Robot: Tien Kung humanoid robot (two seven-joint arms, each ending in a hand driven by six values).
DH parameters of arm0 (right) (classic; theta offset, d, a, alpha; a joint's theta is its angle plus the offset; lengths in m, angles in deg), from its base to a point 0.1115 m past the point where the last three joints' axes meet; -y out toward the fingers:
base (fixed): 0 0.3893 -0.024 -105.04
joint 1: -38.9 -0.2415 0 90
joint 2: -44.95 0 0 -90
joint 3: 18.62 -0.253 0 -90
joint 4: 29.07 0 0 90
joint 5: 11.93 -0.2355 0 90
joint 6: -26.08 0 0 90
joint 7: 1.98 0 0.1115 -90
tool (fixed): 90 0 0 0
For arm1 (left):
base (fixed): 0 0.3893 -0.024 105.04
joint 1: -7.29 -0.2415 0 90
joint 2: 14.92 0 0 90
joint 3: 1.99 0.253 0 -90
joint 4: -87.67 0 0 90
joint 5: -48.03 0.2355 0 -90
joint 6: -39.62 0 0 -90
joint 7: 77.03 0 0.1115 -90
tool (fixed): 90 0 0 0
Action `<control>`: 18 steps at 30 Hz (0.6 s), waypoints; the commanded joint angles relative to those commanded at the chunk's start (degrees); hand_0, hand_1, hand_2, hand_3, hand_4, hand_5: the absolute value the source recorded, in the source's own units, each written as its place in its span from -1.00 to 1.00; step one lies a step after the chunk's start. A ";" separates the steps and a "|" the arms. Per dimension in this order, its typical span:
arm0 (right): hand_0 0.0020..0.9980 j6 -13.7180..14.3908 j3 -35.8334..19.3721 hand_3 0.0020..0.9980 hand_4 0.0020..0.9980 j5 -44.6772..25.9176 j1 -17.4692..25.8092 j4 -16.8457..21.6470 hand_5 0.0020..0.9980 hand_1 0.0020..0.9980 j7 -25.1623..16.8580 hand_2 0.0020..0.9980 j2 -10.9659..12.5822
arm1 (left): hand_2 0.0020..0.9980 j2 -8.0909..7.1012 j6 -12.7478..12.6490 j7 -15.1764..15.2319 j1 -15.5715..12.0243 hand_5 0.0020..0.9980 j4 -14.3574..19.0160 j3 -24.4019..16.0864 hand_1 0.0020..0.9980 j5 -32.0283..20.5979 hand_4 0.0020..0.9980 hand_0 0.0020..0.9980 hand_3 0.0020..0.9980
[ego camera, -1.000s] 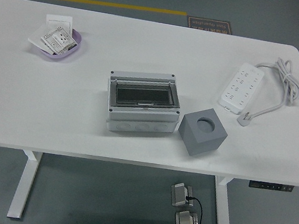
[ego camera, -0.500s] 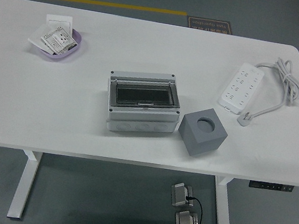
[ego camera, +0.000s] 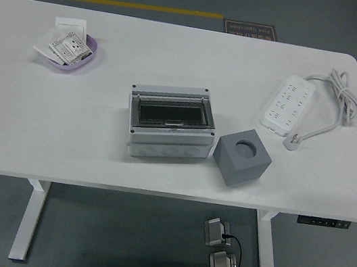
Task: Pick up the cylinder from the cube,place it in the box,flap close box
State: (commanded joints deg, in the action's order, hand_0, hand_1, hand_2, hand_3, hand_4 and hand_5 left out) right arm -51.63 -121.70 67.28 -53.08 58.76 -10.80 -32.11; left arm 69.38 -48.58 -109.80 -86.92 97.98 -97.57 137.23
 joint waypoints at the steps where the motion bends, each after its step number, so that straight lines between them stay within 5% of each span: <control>1: 0.37 -0.04 -0.20 0.27 0.64 0.00 0.08 -0.01 -0.09 0.20 0.02 0.24 -0.14 | 0.25 0.10 -0.05 -0.02 -0.17 0.13 0.00 -0.02 0.42 -0.11 0.55 0.42 0.44; 18: 0.38 -0.42 -0.21 0.27 0.63 0.49 0.52 -1.15 -0.10 0.22 0.50 0.27 -0.96 | 0.25 0.81 -0.47 0.21 -0.90 0.13 0.00 0.69 0.42 -1.94 0.55 0.42 0.44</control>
State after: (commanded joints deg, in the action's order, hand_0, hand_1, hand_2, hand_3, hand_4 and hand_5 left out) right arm -52.05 -121.91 67.77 -52.56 57.61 -10.30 -33.08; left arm 70.20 -49.05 -109.59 -87.82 97.98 -96.89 135.29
